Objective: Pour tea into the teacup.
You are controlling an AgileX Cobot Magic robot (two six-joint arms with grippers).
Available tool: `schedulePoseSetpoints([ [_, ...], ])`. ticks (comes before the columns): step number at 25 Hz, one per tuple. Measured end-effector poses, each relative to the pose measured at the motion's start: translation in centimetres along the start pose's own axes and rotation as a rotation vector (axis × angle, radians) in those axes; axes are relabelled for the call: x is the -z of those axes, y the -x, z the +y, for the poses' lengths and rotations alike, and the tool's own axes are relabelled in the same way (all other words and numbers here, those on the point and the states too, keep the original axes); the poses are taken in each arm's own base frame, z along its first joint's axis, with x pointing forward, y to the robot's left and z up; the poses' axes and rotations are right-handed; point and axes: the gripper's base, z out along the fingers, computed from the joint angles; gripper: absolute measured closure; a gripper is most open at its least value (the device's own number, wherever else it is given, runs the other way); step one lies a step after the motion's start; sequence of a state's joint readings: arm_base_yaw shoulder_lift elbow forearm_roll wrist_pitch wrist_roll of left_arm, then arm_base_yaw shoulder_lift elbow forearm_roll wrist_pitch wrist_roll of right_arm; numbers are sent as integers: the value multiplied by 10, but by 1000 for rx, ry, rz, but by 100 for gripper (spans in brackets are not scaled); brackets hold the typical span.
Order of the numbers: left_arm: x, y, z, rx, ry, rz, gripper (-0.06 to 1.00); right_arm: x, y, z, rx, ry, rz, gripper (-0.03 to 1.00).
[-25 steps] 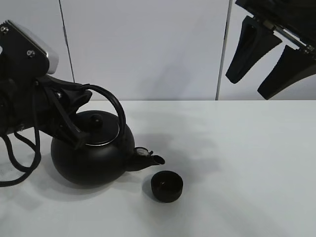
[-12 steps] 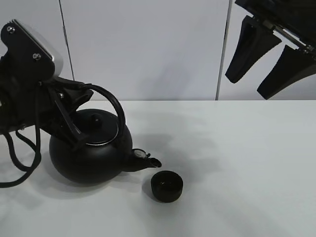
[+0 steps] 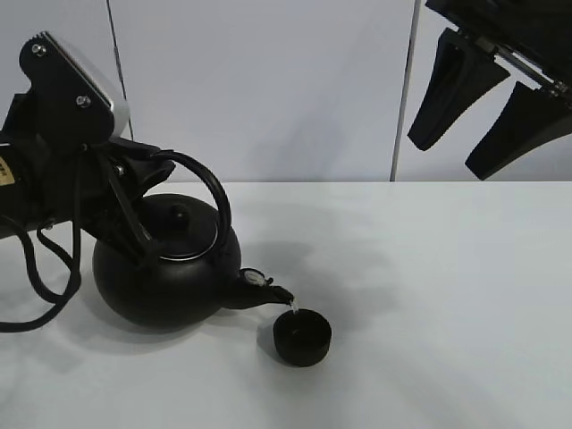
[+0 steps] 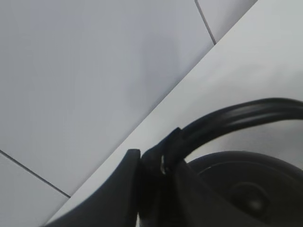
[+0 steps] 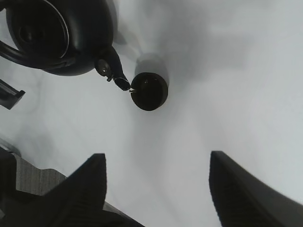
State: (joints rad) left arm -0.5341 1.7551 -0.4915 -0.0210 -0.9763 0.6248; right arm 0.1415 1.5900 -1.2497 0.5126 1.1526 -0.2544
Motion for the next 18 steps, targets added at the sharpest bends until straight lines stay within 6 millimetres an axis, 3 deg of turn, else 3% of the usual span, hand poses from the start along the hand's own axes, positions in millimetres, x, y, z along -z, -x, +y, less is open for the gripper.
schedulePoseSetpoints([
  [18,0,-1,-1,-37,-10,8,83,0,0,0,0,-1,-4,54],
])
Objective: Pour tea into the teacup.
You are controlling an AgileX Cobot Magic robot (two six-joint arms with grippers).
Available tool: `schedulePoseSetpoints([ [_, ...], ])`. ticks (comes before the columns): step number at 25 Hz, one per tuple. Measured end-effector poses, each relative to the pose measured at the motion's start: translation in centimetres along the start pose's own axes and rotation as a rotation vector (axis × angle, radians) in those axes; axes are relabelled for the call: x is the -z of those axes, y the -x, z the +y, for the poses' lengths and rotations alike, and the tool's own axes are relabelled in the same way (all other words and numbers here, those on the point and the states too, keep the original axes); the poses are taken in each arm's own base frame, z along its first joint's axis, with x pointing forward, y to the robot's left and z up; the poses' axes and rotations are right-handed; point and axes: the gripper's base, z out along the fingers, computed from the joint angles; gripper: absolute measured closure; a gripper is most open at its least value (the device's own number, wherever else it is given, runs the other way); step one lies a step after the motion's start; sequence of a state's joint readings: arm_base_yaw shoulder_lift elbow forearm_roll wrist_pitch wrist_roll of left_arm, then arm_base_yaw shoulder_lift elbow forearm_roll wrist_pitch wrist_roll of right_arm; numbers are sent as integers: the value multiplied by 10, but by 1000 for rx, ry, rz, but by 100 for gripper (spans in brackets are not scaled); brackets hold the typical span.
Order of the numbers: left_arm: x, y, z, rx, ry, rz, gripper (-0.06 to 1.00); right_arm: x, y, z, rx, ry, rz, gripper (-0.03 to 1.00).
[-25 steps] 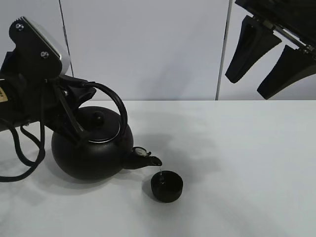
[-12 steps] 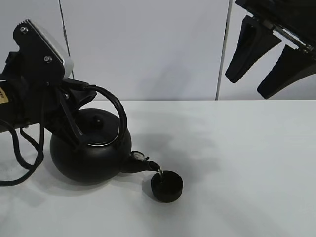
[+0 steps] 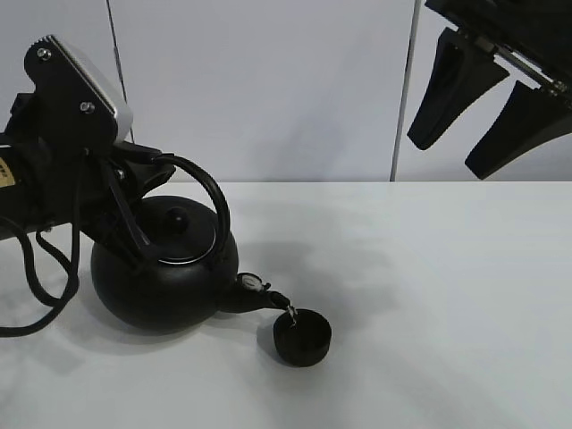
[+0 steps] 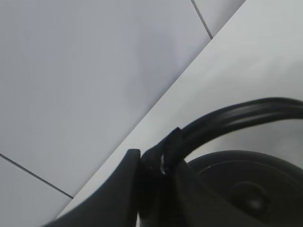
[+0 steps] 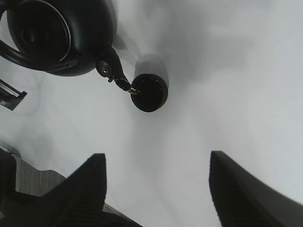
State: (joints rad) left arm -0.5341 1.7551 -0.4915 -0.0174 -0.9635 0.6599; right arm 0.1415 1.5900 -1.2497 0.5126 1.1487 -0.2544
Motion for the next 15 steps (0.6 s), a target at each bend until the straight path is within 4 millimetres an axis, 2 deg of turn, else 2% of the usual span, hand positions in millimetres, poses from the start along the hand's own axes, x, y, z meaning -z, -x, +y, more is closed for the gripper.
schedulePoseSetpoints([
  [6,0,0,0,32,0,0,83,0,1,0,0,-3,-7,54],
  [15,0,0,0,356,-2,-1,83,0,2,0,0,-4,-17,54],
])
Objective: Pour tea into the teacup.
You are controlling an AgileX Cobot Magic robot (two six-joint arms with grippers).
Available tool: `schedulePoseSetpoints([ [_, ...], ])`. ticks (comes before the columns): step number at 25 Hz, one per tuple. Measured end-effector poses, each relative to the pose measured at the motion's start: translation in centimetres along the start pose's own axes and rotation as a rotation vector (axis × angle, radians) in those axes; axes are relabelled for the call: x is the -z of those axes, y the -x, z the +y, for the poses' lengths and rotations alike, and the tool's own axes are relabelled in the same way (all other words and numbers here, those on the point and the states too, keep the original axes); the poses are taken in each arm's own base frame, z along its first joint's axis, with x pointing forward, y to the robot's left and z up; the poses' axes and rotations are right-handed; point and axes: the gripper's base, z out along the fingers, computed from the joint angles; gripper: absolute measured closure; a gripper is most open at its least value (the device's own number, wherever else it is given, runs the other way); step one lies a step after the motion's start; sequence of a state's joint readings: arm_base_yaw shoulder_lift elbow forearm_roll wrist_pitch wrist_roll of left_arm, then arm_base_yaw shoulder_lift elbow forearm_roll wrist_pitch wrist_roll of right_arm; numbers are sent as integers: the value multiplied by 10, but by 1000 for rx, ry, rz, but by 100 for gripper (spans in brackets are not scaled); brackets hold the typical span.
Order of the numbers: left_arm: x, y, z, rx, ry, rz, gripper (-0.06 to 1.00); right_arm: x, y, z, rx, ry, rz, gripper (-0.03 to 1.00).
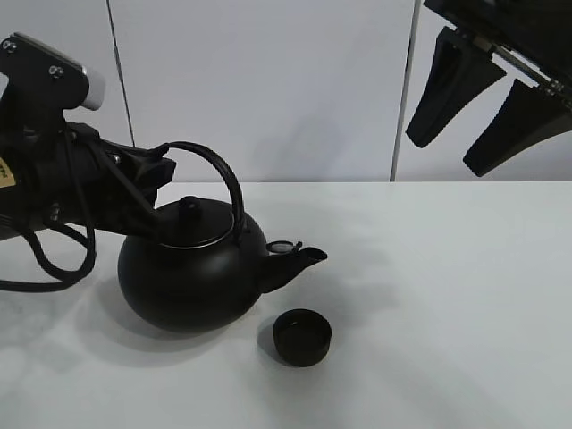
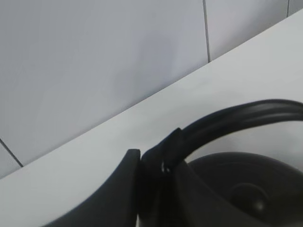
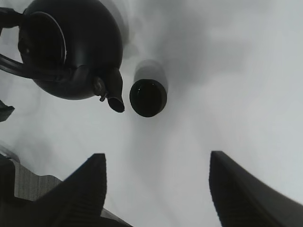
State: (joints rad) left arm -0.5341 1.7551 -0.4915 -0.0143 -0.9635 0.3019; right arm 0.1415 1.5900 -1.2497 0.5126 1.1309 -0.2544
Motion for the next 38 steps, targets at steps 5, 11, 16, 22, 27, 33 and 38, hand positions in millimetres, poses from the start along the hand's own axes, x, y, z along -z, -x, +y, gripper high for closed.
schedulePoseSetpoints([
  [5,0,0,0,128,-1,0,83,0,0,0,0,0,-1,54],
  [11,14,-15,1,239,47,42,83,0,0,0,0,0,-1,54],
  [16,39,-34,-1,269,75,100,83,0,1,0,0,-2,-7,54],
  [22,53,-39,-2,278,80,100,83,0,2,-1,0,-7,-26,54],
  [27,54,-39,-2,273,80,98,83,0,2,-1,0,-6,-26,54],
  [33,54,-38,-4,224,56,93,83,0,3,-1,0,-7,-29,54],
  [38,53,-36,-8,146,8,80,83,0,3,-1,0,-7,-31,54],
])
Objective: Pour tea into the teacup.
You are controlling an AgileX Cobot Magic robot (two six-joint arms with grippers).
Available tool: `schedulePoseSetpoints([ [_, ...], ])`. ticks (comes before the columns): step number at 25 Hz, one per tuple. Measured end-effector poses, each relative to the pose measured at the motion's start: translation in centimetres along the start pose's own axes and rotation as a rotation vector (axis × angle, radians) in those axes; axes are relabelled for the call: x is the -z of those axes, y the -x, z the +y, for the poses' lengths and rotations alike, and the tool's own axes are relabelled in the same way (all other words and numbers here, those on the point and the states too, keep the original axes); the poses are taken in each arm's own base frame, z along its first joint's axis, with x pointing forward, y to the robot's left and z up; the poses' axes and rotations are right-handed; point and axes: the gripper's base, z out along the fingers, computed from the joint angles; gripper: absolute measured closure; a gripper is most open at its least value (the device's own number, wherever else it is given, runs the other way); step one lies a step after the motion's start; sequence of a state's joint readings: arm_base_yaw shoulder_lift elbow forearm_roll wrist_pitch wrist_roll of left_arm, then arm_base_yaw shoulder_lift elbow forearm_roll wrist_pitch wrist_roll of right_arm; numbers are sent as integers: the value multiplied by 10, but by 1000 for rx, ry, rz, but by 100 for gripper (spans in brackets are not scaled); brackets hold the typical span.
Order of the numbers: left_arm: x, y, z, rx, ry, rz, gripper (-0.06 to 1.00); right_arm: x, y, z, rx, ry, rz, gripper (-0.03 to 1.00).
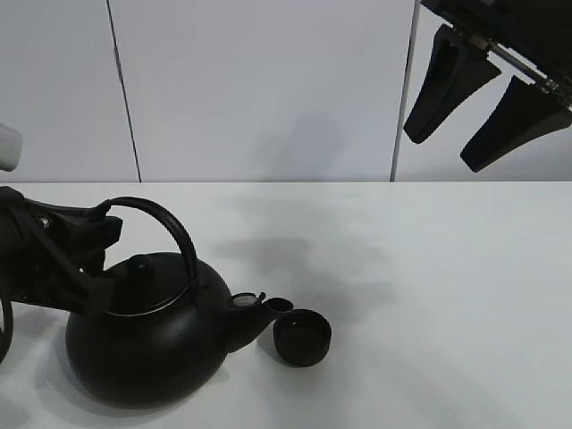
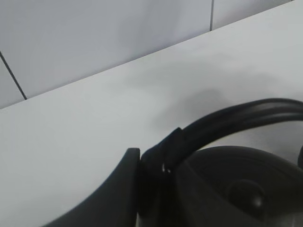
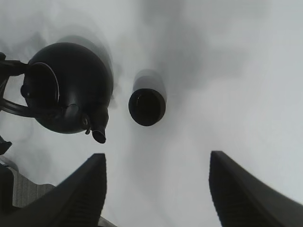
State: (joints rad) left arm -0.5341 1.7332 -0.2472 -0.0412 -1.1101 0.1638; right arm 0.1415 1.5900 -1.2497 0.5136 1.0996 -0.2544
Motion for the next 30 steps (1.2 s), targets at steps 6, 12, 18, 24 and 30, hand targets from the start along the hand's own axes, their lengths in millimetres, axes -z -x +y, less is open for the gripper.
schedulePoseSetpoints([
  [6,0,0,-1,-36,-13,-4,83,0,0,0,0,0,0,54],
  [12,0,1,-2,-61,-20,-7,83,0,0,0,0,0,0,54],
  [18,0,1,-2,-58,-26,-9,80,0,0,0,0,0,0,54],
  [24,0,3,-2,-51,-21,-27,63,0,0,0,0,0,-1,54],
  [30,6,-3,-2,-38,-24,-7,53,0,0,0,0,0,-1,54],
])
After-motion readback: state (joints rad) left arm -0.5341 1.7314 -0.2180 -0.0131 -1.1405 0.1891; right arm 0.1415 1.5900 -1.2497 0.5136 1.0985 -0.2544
